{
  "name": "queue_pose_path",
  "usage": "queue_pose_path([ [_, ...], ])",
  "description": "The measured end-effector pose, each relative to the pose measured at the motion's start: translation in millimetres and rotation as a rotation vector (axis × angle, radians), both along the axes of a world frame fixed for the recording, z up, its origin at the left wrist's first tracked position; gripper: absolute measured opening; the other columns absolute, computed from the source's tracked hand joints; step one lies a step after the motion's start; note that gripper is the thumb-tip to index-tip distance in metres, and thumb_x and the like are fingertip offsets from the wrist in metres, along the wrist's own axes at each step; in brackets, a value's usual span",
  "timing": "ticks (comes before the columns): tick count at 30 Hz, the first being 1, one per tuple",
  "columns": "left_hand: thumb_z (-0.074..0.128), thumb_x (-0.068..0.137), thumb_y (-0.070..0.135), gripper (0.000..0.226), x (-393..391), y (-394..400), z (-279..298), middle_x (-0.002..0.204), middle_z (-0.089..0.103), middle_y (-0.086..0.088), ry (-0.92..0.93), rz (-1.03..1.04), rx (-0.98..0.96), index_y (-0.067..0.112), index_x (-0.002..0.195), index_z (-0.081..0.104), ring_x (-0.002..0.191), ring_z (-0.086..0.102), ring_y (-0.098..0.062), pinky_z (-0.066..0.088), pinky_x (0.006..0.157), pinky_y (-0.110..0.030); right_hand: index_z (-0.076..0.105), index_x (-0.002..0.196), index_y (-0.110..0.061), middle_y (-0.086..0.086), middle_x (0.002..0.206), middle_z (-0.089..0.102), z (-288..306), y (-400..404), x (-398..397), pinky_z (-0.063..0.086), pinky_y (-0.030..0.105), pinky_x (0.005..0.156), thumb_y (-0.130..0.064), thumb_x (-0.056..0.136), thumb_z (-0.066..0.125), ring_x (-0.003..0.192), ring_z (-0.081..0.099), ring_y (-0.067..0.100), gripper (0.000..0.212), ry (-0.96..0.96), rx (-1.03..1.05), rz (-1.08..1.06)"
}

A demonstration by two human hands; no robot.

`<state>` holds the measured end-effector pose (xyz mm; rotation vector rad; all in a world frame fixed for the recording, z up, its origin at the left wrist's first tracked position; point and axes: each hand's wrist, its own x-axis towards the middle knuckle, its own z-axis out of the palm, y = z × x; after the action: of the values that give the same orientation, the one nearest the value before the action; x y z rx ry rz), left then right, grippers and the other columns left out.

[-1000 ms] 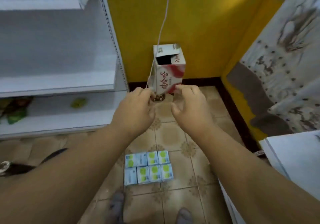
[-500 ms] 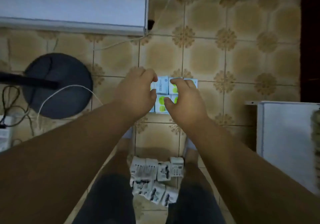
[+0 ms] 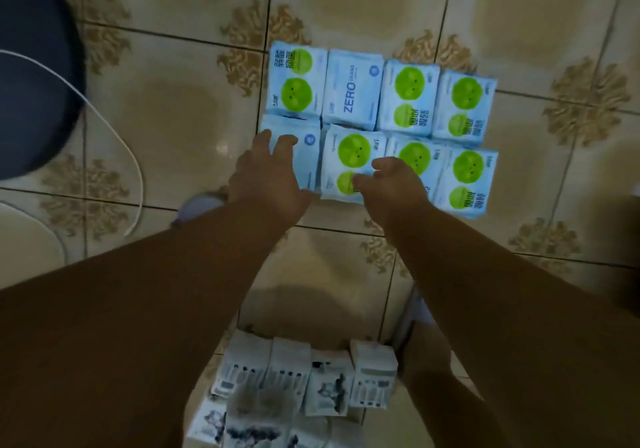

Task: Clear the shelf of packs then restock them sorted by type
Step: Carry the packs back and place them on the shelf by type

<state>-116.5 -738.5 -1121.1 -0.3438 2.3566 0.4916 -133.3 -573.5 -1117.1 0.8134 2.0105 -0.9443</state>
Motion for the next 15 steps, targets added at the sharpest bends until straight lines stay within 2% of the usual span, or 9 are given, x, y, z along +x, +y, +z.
queue_pose_path([
  [2, 0.079, 0.070, 0.053, 0.111, 0.5, 2.3, -26.8, 0.162, -0.002, -0.010, -0.054, -0.035, -0.021, 0.034, 0.154, 0.010, 0.144, 0.020, -0.037, 0.030, 0.113, -0.050, 0.050, 0.126, -0.014, 0.009, 0.105, 0.058, -25.5, -3.8, 0.0, 0.052, 0.037, 0.087, -0.020, 0.083, 0.067, 0.103, 0.063, 0.032, 0.047, 0.006, 0.028, -0.074],
  [4, 0.079, 0.071, 0.055, 0.116, -0.8, 0.6, -44.4, 0.162, -0.010, -0.012, -0.028, -0.074, -0.076, 0.036, 0.154, -0.001, 0.142, 0.021, -0.038, 0.030, 0.111, -0.049, 0.050, 0.109, -0.016, 0.009, 0.102, 0.058, -43.0, -10.2, 0.2, 0.055, 0.046, 0.087, -0.020, 0.077, 0.066, 0.100, 0.063, 0.034, 0.036, 0.035, 0.073, -0.130],
  [7, 0.078, 0.073, 0.045, 0.106, -0.2, -11.5, -55.2, 0.161, 0.003, -0.013, 0.085, -0.054, -0.051, 0.036, 0.154, 0.010, 0.133, 0.034, -0.039, 0.034, 0.106, -0.049, 0.058, 0.106, -0.007, 0.006, 0.095, 0.061, -55.3, -23.0, -2.3, 0.057, 0.042, 0.081, -0.029, 0.071, 0.075, 0.092, 0.065, 0.029, 0.045, 0.061, 0.096, -0.208],
  [10, 0.076, 0.066, 0.047, 0.102, -1.6, -28.2, -53.6, 0.156, 0.022, -0.011, 0.144, 0.039, 0.176, 0.036, 0.153, 0.023, 0.130, 0.041, -0.033, 0.039, 0.107, -0.046, 0.064, 0.094, -0.007, 0.003, 0.082, 0.060, -59.1, -28.9, -13.6, 0.057, 0.043, 0.080, -0.039, 0.068, 0.083, 0.085, 0.065, 0.027, 0.045, 0.076, 0.028, -0.259],
  [12, 0.080, 0.071, 0.043, 0.094, -7.4, -35.3, -39.4, 0.143, 0.042, -0.004, 0.164, 0.181, 0.345, 0.035, 0.150, 0.030, 0.123, 0.050, -0.016, 0.045, 0.100, -0.029, 0.064, 0.090, -0.014, -0.002, 0.080, 0.058, -52.8, -27.9, -22.3, 0.054, 0.040, 0.079, -0.043, 0.074, 0.079, 0.082, 0.062, 0.022, 0.037, 0.091, -0.005, -0.208],
  [14, 0.079, 0.079, 0.031, 0.078, -15.2, -32.6, -11.4, 0.123, 0.056, 0.012, 0.104, 0.360, 0.482, 0.035, 0.146, 0.038, 0.102, 0.058, 0.004, 0.049, 0.080, -0.010, 0.062, 0.094, -0.018, -0.004, 0.081, 0.058, -34.0, -27.6, -27.6, 0.048, 0.030, 0.068, -0.042, 0.080, 0.076, 0.075, 0.058, 0.016, 0.031, 0.122, -0.080, -0.255],
  [15, 0.076, 0.082, 0.030, 0.068, -20.6, -27.3, 7.5, 0.114, 0.060, 0.018, 0.058, 0.445, 0.531, 0.036, 0.142, 0.044, 0.093, 0.060, 0.005, 0.051, 0.073, -0.010, 0.061, 0.094, -0.018, -0.003, 0.083, 0.060, -19.6, -27.3, -29.9, 0.049, 0.028, 0.065, -0.041, 0.082, 0.075, 0.074, 0.058, 0.015, 0.030, 0.113, -0.164, -0.344],
])
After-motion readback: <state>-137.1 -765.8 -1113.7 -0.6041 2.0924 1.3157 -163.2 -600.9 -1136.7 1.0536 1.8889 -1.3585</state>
